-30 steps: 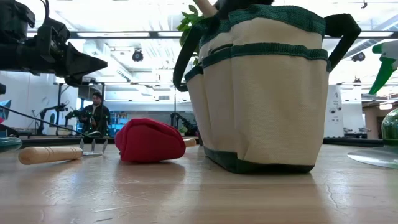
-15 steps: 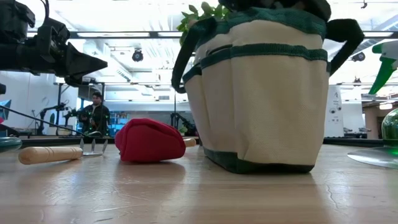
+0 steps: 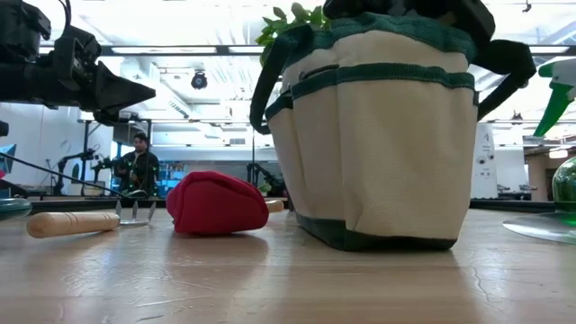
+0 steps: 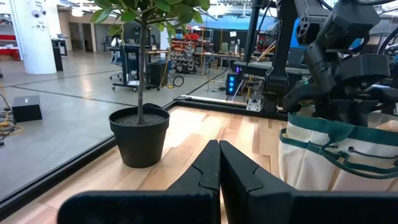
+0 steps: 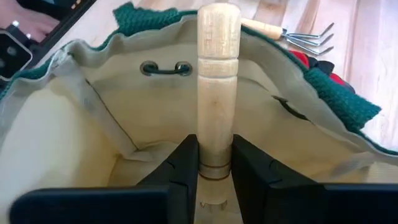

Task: Pick & Place Garden tools in Gardening bag
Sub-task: Put the top right brown trowel into the gardening bag, then put the bottom brown trowel into the gardening bag

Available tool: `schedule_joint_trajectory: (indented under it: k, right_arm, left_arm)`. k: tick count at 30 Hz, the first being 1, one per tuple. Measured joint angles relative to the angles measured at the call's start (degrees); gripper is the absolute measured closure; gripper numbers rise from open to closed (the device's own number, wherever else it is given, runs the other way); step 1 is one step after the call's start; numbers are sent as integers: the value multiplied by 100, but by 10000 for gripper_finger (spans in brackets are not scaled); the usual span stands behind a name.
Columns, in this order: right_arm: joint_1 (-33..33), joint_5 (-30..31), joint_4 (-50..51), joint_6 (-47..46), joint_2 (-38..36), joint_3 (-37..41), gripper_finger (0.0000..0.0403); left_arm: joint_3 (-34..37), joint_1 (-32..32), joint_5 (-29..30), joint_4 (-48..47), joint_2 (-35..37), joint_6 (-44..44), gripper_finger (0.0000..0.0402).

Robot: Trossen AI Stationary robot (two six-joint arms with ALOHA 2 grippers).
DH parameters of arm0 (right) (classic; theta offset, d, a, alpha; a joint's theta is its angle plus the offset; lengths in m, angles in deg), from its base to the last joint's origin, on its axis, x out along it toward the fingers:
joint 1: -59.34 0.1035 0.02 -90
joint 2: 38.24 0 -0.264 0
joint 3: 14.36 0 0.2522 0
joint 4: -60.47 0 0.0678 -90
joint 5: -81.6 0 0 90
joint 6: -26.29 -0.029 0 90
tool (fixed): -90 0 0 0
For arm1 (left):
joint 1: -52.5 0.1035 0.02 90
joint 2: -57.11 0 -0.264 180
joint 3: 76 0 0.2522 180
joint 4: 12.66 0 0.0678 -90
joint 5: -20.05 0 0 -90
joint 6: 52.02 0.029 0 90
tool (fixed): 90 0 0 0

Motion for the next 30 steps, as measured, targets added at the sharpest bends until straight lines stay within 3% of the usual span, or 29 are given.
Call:
schedule_joint_trajectory:
  k: [6,12,23,30]
  right_arm:
    - [2,453,176,-345,0,-155,238]
    - [2,649,1420,-295,0,-771,191]
    - [53,652,3021,-346,-371,-1714,197]
    - [397,681,3525,-1293,-948,-1667,222]
  left_arm:
    - [0,0,0,-2,0,0,399]
    - [0,-2,0,-2,0,0,399]
    - [0,0,-1,-2,0,0,399]
    - [0,-1,-1,-2,-4,0,399]
